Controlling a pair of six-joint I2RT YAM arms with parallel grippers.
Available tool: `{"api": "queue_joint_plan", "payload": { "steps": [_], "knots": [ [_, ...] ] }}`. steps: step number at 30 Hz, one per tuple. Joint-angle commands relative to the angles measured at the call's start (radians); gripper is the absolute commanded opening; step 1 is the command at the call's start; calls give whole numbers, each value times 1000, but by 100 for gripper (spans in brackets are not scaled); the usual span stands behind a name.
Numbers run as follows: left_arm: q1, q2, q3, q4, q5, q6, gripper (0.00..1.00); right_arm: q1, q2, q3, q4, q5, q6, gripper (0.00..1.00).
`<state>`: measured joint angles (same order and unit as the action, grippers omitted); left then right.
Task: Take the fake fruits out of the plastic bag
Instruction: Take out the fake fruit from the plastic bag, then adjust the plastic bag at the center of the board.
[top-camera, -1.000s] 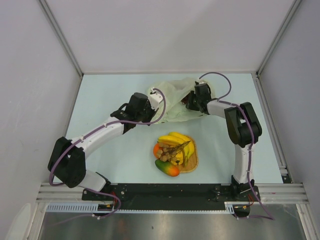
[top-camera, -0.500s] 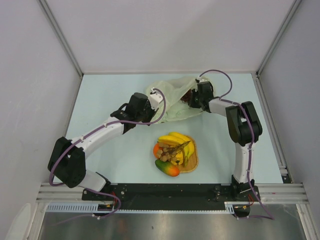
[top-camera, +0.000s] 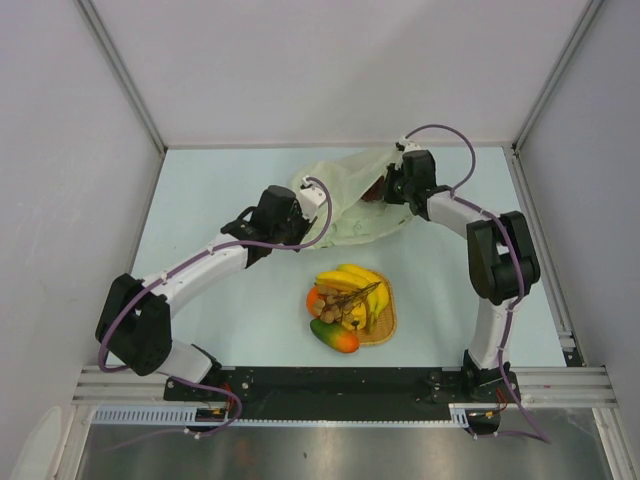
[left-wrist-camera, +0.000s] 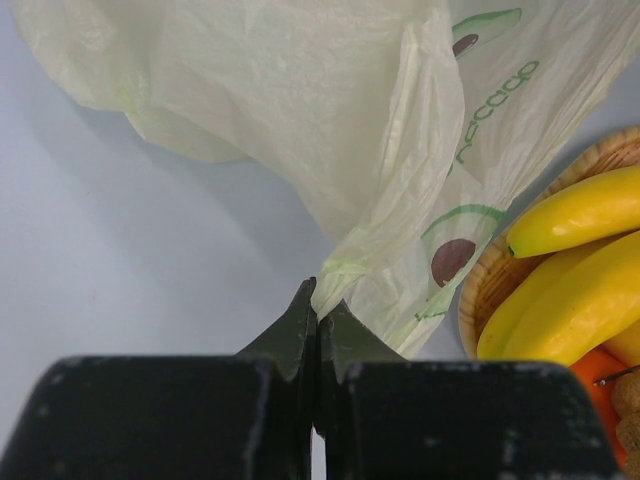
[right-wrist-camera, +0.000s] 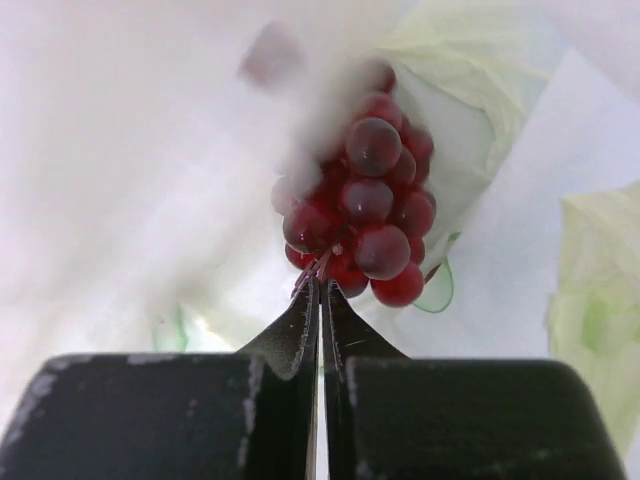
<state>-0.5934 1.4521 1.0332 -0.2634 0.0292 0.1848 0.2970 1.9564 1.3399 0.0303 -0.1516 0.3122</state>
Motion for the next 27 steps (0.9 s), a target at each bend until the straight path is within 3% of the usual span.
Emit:
{"api": "queue_joint_plan", "payload": {
  "steps": [1, 11, 14, 21, 27],
  "knots": [
    [-3, -3, 25, 36, 0, 2, 0, 2, -132, 18, -7, -25, -45, 0],
    [3, 31, 91, 50, -3, -71, 0, -30, -261, 8, -75, -212, -120, 0],
    [23, 65, 155, 43, -6, -87, 0, -47, -309, 16, -84, -333, -148, 0],
    [101, 198, 382, 0, -18, -90, 0, -47, -496, 19, -125, -388, -196, 0],
    [141, 238, 445, 21, -98, -33, 0, -47, -632, 19, -159, -433, -228, 0]
  ]
}}
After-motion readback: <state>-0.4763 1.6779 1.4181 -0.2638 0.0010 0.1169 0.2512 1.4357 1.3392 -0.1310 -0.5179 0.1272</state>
